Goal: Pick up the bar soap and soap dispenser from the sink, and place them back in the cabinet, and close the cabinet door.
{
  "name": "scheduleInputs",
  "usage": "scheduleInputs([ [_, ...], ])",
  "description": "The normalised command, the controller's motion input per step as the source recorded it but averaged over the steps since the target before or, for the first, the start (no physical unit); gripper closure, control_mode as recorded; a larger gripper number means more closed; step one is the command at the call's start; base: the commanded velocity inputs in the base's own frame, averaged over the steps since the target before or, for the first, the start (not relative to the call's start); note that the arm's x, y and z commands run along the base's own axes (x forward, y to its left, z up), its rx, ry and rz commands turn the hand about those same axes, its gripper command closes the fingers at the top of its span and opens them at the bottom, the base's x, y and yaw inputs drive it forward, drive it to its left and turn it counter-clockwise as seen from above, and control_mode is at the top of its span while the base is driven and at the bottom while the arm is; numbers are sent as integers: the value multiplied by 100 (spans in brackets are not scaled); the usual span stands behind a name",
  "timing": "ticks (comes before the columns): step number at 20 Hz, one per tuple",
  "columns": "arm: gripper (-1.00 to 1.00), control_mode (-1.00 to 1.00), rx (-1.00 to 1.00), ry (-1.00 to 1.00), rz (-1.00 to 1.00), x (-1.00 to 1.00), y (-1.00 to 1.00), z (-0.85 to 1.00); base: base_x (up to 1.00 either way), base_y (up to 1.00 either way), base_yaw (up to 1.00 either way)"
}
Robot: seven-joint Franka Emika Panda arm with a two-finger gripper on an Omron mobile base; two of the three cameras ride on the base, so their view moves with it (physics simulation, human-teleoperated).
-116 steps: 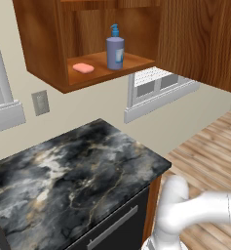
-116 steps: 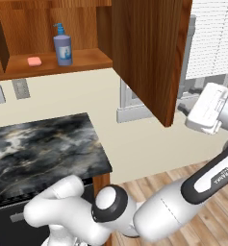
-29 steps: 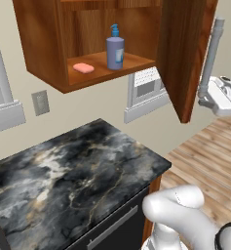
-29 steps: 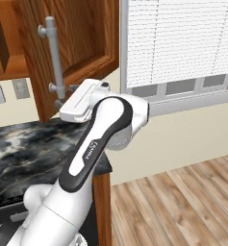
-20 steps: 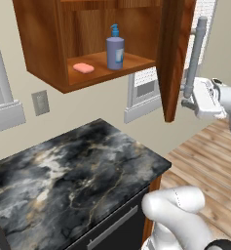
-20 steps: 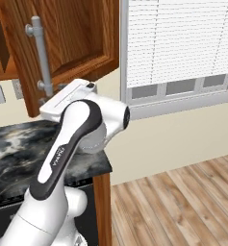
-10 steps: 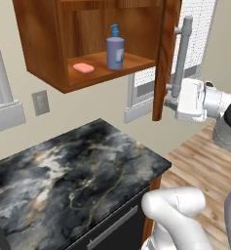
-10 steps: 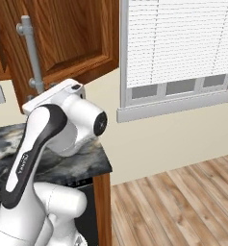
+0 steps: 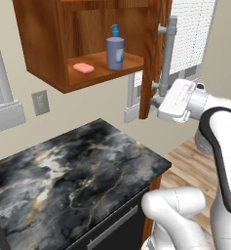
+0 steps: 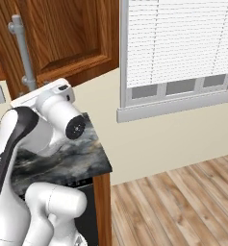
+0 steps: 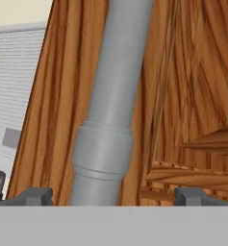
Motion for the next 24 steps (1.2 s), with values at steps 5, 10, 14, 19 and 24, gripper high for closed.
scheduleInputs([
  [5,-100,-100,0,-1,-10,18,36,0,0,0,0],
  [10,-100,-100,0,0,-10,22,37,0,0,0,0],
  [14,-100,-100,0,0,-10,27,36,0,0,0,0],
  [19,-100,-100,0,0,-11,22,38,0,0,0,0],
  [24,-100,-100,0,0,-11,25,33,0,0,0,0],
])
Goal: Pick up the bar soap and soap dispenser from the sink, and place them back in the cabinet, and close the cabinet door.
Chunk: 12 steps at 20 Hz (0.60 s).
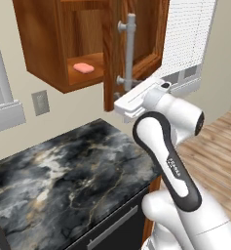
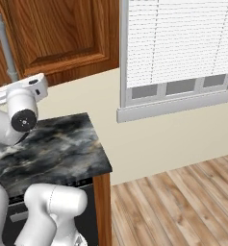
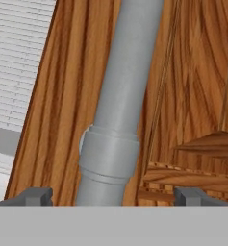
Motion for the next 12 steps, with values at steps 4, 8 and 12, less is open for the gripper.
scheduleInputs([
  [4,-100,-100,0,0,-9,29,29,0,0,0,0],
  [8,-100,-100,0,0,-7,29,24,0,0,0,0],
  [12,-100,-100,0,0,-6,31,25,0,0,0,0],
])
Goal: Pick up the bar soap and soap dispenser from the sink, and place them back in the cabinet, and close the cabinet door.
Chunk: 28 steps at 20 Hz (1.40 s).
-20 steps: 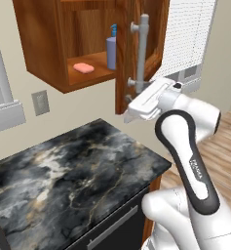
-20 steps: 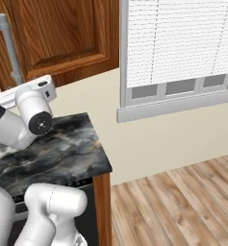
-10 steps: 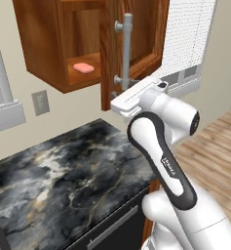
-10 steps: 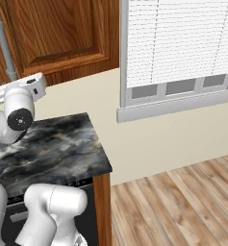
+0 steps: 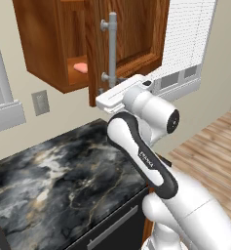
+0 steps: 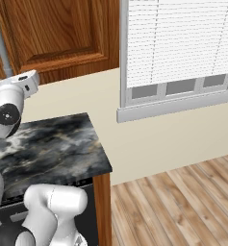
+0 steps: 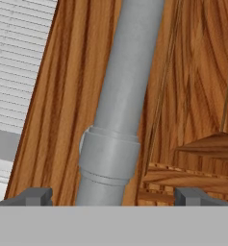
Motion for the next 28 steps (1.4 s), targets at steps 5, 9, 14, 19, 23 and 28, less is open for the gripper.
scheduleInputs([
  [5,-100,-100,0,0,-6,32,26,0,0,0,0],
  [9,-100,-100,0,0,-5,26,25,0,0,0,0],
  [14,-100,-100,0,0,-4,22,20,0,0,0,0],
  [19,-100,-100,0,0,-2,19,12,0,0,0,0],
  [23,-100,-100,0,0,-1,24,5,0,0,0,0],
  [28,-100,-100,0,0,0,25,2,0,0,0,0],
])
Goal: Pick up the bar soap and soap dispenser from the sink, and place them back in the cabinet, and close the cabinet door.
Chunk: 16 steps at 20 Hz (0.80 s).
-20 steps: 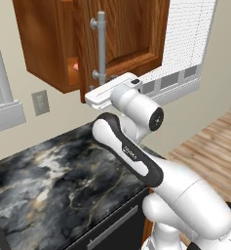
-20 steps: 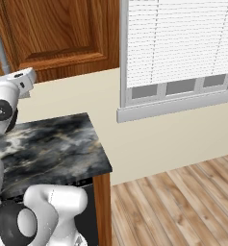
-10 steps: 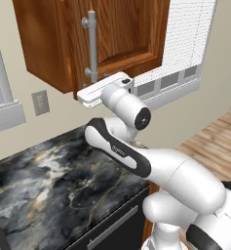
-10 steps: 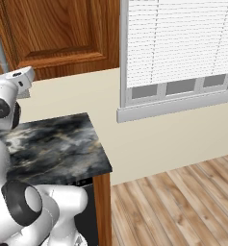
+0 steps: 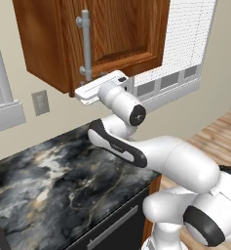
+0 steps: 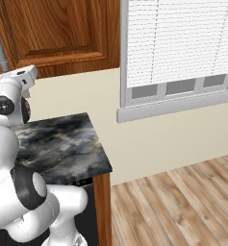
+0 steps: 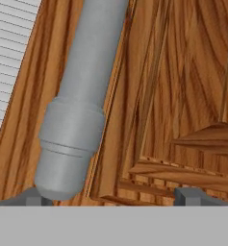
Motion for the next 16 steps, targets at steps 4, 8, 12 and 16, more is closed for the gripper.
scheduleInputs([
  [4,-100,-100,0,0,0,22,3,0,0,0,0],
  [8,-100,-100,0,0,0,21,6,0,0,0,0],
  [12,-100,-100,0,0,0,21,10,0,0,0,0],
  [16,-100,-100,0,0,0,24,12,0,0,0,0],
])
